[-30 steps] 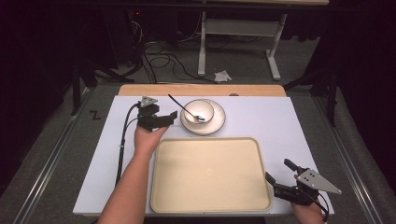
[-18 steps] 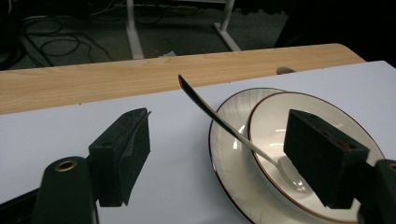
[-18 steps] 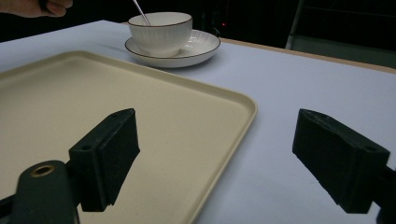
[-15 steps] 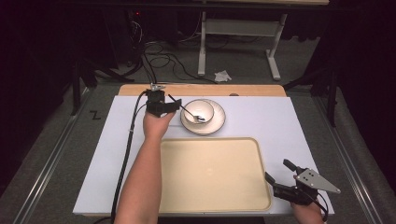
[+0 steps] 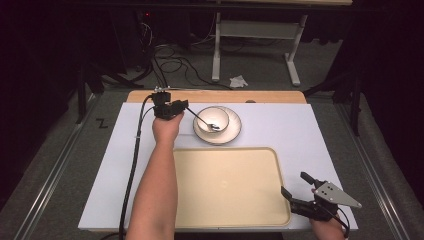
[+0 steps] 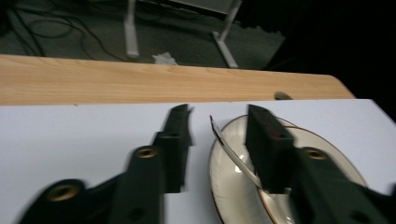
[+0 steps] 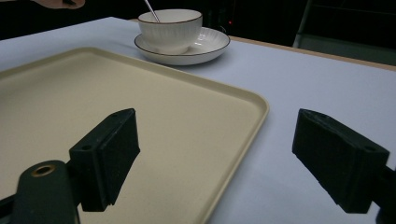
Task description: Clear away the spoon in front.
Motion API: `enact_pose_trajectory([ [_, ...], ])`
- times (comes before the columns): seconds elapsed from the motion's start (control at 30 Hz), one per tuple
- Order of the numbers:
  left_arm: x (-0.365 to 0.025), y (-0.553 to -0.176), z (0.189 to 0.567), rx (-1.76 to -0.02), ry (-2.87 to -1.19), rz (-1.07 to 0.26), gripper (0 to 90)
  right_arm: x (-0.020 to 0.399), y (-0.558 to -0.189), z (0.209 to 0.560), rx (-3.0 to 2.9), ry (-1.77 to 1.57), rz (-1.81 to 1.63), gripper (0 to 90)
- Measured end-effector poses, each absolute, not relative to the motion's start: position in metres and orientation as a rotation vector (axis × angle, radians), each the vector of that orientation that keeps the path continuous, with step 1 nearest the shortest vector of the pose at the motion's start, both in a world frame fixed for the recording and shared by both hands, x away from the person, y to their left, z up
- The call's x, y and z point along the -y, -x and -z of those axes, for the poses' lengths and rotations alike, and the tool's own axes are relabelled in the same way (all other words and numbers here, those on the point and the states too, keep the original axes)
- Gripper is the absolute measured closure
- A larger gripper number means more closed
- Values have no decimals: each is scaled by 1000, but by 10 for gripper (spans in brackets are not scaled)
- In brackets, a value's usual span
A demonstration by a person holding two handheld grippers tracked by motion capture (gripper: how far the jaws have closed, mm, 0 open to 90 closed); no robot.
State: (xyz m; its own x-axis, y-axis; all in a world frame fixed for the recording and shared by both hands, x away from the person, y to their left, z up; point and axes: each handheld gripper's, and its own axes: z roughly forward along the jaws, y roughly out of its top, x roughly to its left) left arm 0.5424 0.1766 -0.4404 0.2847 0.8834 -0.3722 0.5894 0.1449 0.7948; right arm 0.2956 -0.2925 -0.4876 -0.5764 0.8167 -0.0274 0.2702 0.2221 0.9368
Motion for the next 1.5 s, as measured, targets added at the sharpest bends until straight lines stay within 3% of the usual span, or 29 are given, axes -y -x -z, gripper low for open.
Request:
enact_pose_trajectory([
  [0.07, -175, -540, 439, -1382, -1560, -373, 792, 292, -296, 488, -1976, -985, -1348, 157],
  [0.33, -167, -523, 422, -1249, -1499, -332, 889, 290, -294, 488, -1988, -979, -1352, 157],
  [0.67, -148, -490, 412, -1151, -1543, -464, 895, 288, -295, 487, -1986, -958, -1360, 159],
  [1.5, -159, -417, 355, -969, -1494, -645, 896, 285, -294, 485, -1985, -935, -1367, 158],
])
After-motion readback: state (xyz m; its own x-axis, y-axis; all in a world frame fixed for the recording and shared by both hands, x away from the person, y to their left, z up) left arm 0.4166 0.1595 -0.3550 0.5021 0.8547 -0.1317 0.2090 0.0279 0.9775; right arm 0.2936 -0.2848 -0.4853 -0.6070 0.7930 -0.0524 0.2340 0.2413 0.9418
